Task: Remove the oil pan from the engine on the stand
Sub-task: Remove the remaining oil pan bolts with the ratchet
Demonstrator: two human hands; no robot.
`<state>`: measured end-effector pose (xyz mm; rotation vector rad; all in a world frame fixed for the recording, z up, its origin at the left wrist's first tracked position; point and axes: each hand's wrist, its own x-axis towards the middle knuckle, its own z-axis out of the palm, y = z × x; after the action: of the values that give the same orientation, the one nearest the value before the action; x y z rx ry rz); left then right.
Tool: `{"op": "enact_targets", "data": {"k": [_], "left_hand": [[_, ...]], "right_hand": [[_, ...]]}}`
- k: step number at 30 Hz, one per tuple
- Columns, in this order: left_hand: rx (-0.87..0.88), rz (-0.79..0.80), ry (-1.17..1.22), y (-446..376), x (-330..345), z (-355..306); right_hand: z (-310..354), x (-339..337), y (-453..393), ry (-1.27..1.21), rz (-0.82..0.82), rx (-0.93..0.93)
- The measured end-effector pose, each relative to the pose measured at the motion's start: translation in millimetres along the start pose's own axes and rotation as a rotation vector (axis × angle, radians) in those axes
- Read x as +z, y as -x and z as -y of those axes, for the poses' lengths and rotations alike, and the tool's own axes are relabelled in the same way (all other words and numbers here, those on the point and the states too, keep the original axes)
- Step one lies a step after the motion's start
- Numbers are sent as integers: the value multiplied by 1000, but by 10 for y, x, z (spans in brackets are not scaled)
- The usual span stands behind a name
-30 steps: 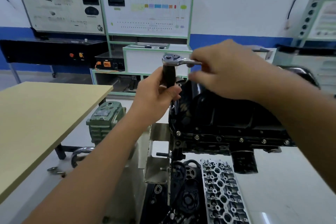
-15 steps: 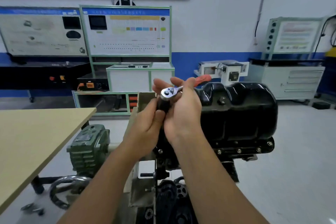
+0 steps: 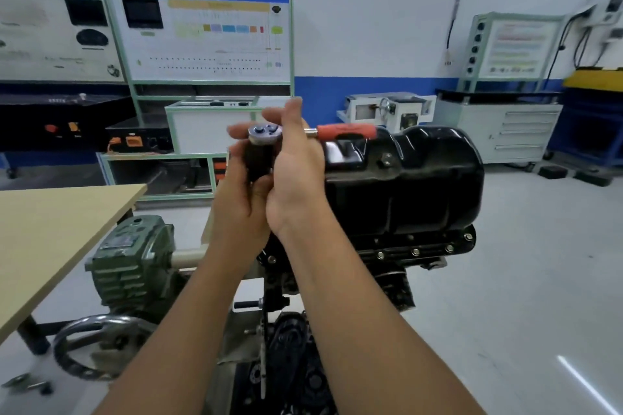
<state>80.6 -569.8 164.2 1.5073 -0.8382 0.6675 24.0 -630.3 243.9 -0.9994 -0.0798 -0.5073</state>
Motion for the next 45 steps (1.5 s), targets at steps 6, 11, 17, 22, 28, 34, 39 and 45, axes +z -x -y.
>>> {"op": "enact_targets", "data": {"k": [6,11,17,22,28,34,39,45], "left_hand": [[-40,101,1,78,-39,65],[-90,63,-77,139,-8,-13],[-64,80,-33,181,-71,-33],[-84,72,9,203,-50,-38],[-180,8,117,197,21,21],[-156,-5,138,153,59,51],[-94,-51,91,143,132,134],[-124,-34,34,249,119,230]], "right_hand": [[103,21,22,16,-13,104],[-323,83,206,-22,-211,-344],[44,-13,-62,68,107,81],[206,7,-240,235,301,249],[-271,-21,-103,273,83,-353],[-47,-199,-304,413,465,-221],[24,-260,-446,238,602,10],[8,-244,-536,174,655,221]]}}
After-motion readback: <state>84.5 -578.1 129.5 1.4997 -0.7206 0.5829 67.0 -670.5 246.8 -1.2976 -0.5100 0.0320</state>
